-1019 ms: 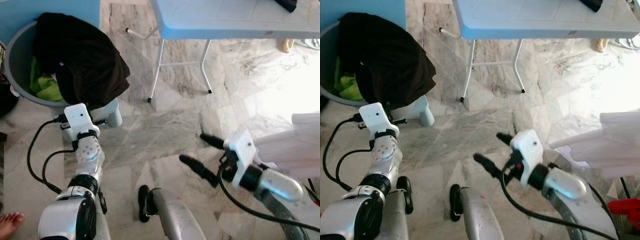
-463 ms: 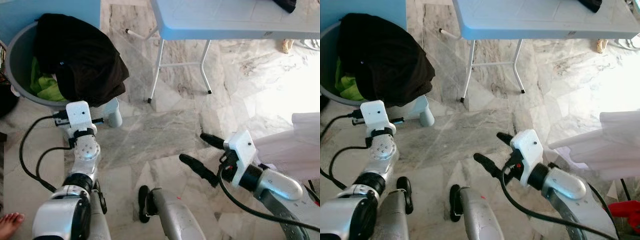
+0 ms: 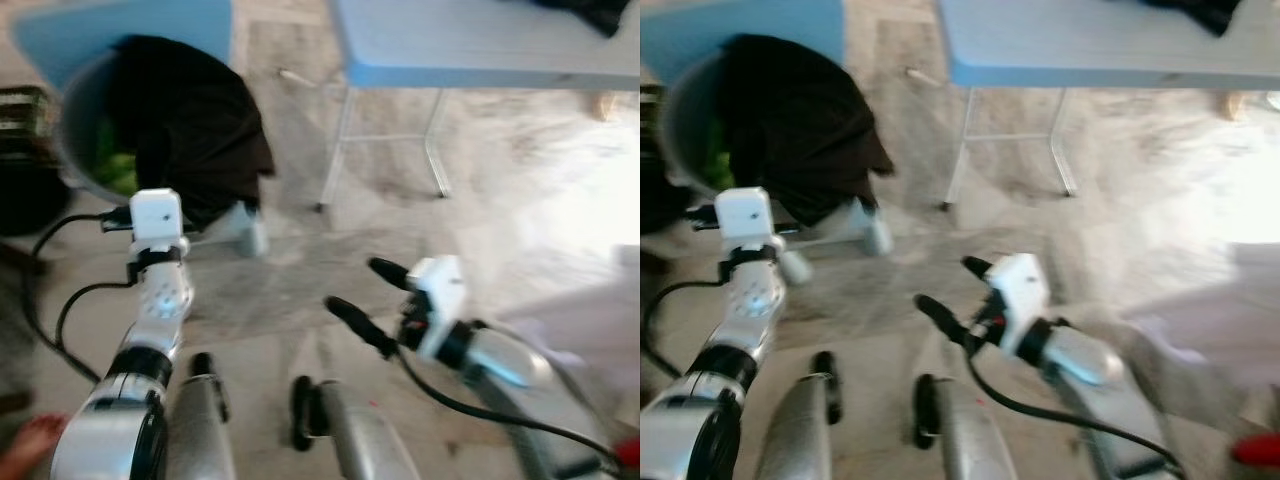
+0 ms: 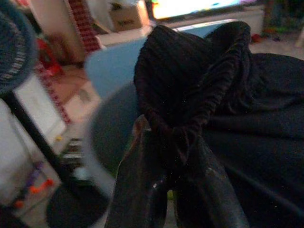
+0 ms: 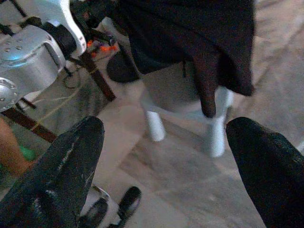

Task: Hang hanger

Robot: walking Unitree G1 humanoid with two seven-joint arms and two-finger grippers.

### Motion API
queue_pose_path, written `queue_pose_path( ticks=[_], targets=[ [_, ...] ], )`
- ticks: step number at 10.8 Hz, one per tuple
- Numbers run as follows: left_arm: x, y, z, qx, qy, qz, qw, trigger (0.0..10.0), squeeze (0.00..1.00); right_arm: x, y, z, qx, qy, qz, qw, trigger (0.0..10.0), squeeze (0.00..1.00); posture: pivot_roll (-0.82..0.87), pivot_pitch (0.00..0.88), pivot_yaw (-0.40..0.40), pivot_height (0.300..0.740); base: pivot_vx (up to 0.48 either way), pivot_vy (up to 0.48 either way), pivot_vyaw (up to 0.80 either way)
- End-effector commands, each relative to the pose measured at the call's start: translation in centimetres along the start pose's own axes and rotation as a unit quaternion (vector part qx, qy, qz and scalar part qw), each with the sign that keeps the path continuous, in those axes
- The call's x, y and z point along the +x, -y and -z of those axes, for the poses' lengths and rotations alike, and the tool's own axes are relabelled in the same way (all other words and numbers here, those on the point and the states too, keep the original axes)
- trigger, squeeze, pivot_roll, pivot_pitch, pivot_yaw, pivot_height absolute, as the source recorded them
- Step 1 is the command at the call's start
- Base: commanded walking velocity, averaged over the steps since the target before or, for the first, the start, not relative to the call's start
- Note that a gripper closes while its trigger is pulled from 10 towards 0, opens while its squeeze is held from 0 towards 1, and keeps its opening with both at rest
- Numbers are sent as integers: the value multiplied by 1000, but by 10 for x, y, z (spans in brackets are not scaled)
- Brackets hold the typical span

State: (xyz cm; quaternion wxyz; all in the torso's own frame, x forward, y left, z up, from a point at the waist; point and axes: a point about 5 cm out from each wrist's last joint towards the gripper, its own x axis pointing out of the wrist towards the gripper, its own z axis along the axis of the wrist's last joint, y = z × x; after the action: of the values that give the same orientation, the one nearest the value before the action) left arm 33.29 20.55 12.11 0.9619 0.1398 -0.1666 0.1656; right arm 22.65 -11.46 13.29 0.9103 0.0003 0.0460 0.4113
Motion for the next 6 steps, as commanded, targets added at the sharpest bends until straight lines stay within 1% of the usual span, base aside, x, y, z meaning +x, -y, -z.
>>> queue_pose_path(
  ticks=[1,3,5,6],
  targets=[
    [-8,-4,-1,7,7,7,1000,0,0,4,2,9,-4,-4,9,1000,10000,0,-59,271,-122,740,0,0,0],
    [-13,-15,-9,18,25,11,999,0,0,22,7,11,-9,15,23,1000,10000,0,9,239,-84,740,0,0,0],
    [-19,-15,-8,25,11,20,999,0,0,33,8,14,-16,24,35,999,10000,0,43,214,-62,740,0,0,0],
    [-22,-12,-10,13,9,26,1000,0,0,36,8,15,-20,30,42,998,10000,0,51,201,-54,740,0,0,0]
  ],
)
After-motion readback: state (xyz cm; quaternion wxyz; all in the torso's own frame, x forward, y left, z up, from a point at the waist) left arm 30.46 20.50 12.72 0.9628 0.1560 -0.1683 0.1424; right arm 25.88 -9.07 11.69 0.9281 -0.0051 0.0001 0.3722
